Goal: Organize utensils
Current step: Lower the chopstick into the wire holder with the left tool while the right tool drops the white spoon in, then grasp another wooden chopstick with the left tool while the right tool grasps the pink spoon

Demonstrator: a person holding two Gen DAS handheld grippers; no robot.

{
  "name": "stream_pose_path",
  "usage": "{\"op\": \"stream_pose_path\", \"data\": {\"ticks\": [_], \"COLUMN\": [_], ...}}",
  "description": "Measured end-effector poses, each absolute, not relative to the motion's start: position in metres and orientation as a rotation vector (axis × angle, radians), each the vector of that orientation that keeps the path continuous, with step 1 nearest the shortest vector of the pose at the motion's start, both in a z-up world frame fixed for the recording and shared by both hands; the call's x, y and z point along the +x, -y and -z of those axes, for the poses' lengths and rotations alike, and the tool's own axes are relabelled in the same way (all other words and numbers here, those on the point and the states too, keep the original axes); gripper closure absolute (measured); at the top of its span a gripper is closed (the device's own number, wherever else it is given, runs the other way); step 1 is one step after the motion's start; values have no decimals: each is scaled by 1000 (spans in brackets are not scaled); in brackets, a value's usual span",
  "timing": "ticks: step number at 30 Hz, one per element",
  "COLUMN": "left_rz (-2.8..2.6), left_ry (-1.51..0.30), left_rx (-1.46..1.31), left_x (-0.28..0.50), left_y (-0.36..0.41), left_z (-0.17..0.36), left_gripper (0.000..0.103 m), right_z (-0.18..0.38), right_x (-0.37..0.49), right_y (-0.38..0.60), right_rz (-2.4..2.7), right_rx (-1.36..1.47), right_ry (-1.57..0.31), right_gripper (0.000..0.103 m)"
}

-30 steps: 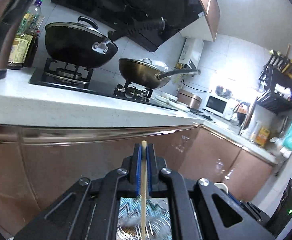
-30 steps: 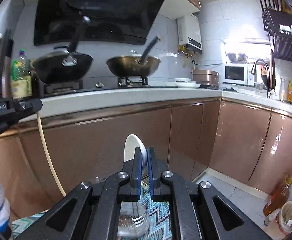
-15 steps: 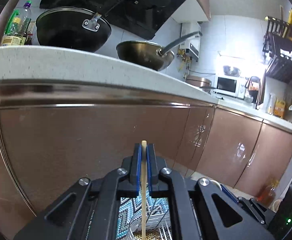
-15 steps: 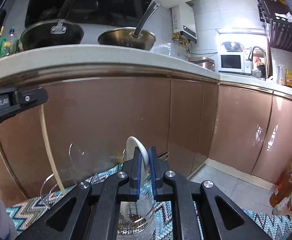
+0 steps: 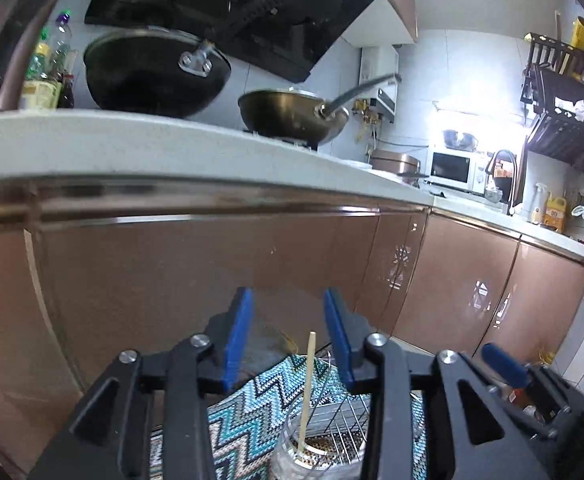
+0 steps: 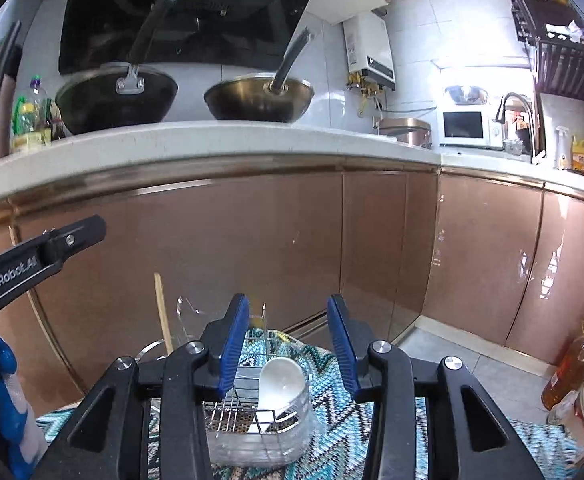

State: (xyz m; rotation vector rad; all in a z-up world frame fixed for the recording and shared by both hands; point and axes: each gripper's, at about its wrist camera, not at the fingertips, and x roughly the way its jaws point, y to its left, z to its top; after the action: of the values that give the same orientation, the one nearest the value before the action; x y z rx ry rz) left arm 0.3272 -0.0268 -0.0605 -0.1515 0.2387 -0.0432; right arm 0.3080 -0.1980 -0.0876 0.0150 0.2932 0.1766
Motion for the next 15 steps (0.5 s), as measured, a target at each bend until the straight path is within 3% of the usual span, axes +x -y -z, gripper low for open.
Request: {"op": "stream_pose_path", "data": {"ticks": [7,15], "left_rz": [49,61], "left_ry": [-235,-274], "left_rx": [-141,-135], "left_x": [269,203], "left_y": [-4,-43], "left_z": [20,-19], "left_gripper": [55,53], "right_z": [44,2], "right_x": [250,181], "right_y": [214,227], "right_rz": [-188,-178], "right_rx": [15,13], "right_ry": [-279,-273], "right_gripper": [31,27]}}
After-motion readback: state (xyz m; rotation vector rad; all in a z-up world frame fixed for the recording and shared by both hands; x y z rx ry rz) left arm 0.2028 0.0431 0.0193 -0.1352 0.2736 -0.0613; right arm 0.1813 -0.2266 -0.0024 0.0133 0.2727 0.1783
